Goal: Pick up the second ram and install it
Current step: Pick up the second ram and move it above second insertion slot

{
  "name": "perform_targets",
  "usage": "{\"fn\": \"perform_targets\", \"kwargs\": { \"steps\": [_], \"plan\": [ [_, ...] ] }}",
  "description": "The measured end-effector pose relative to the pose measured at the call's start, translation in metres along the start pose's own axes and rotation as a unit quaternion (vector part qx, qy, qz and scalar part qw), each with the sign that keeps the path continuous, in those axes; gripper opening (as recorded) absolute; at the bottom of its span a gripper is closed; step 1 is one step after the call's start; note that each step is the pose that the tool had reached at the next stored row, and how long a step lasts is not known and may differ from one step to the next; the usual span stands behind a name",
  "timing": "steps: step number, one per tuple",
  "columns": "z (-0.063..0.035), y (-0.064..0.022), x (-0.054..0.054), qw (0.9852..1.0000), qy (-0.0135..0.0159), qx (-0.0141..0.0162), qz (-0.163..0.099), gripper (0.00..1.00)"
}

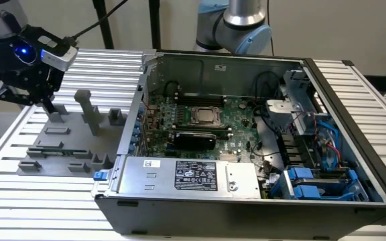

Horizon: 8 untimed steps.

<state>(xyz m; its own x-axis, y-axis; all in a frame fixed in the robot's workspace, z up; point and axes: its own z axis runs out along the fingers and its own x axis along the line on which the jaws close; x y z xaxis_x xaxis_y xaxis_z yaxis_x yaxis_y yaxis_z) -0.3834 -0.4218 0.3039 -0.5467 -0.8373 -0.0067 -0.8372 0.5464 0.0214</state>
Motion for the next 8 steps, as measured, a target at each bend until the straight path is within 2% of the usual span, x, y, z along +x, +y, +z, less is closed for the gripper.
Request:
{"fn": "perform_targets", "kwargs": {
  "steps": [4,8],
  "plan": [
    [0.0013,-0.0001,0.0000,0.9993,0.0029,-0.0013,-0.037,0.00],
    [0.0028,-0.0001,0.0000,0.9973,0.0055,-0.0032,-0.073,0.00]
  ]
}}
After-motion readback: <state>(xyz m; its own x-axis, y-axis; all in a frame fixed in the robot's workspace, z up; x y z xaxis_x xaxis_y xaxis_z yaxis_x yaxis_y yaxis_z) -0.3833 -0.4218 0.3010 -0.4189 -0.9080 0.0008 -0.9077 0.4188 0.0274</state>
